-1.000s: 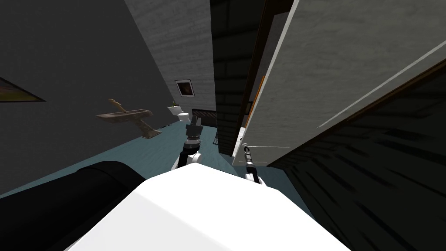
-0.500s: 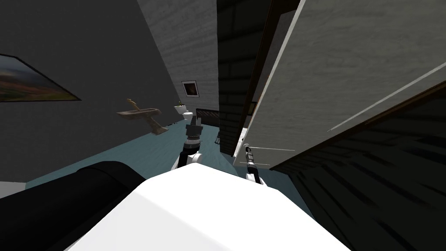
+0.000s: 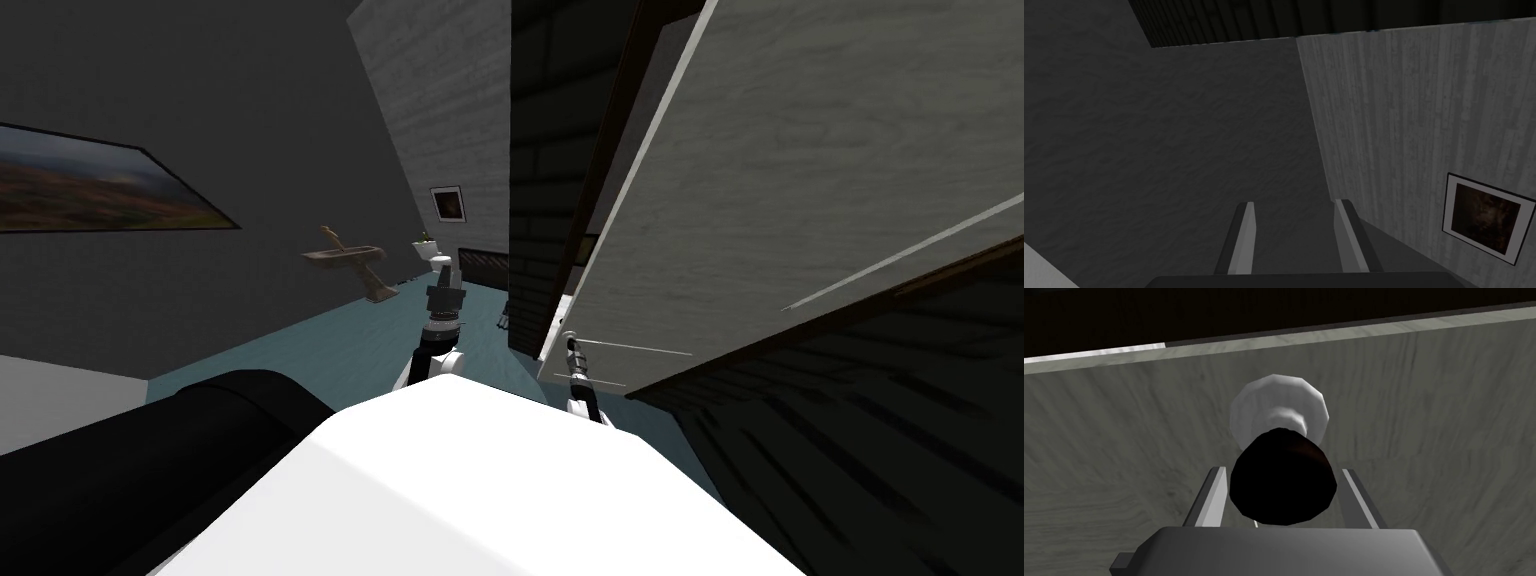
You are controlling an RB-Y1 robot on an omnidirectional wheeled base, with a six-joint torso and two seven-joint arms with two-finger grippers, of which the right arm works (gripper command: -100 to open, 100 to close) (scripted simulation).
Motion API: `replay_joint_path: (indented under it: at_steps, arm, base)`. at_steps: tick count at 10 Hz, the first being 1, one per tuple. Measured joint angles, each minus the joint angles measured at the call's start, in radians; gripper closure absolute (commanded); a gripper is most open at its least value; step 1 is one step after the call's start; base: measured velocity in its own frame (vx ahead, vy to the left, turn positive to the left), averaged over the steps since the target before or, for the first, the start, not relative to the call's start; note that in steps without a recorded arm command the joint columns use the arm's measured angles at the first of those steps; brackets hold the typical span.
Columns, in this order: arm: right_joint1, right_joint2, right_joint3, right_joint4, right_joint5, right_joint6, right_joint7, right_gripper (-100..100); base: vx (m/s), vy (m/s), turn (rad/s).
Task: Pull the door open
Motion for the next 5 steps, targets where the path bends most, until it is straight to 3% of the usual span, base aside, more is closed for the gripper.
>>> replay_joint_path:
  at_steps: [5]
  arm:
    - [-0.001,-0.004,-0.017,0.015,-0.051,-0.010,-0.121,100]
  base:
    - [-0.026,-0.029,0.126]
